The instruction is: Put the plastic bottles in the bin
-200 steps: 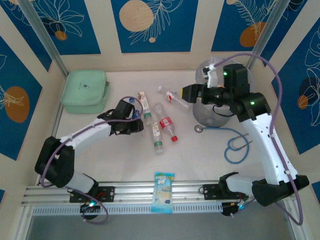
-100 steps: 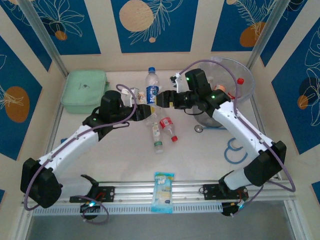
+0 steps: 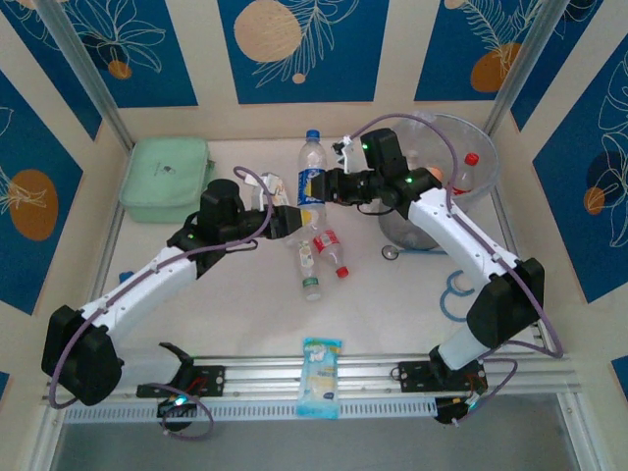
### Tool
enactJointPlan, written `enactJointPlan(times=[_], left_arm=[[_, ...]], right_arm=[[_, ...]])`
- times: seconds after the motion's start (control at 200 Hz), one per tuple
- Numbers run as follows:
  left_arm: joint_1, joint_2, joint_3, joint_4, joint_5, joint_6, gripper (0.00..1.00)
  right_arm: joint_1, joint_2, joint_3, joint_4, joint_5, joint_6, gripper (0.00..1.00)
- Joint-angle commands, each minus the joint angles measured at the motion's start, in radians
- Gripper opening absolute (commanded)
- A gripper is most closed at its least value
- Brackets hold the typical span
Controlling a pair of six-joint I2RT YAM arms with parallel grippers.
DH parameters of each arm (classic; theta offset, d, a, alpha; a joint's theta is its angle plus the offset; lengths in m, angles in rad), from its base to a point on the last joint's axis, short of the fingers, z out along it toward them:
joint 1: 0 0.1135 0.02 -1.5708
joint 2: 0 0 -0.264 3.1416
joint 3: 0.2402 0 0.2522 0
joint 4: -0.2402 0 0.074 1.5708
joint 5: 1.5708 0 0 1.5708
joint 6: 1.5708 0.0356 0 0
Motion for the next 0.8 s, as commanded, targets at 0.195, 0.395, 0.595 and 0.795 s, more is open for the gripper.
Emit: enactJointPlan(times=[0.195, 0.395, 0.595, 0.795], left_arm=[[-0.017, -0.026, -0.021, -0.021, -0.107, 0.031, 0.89], [-0.013, 0.03, 0.004, -0.183, -0.339, 0.012, 0.94], [-0.015, 0.068, 0.018, -0.252, -0.37, -0.014, 0.95], [-0.015, 0.038, 0.02, -0.361, -0.441, 0.022, 0.95]], right_arm=[[-0.05, -0.089, 0.231, -0.264, 0.192, -0.169, 0.27], [-0.232, -0.158, 0.392, -0.477, 0.334, -0.277, 0.11], [-0.457, -0.101, 0.511, -0.594, 0.447, -0.403, 0.04], [-0.56, 0.054, 0.625, -0.679, 0.436, -0.47, 0.01]])
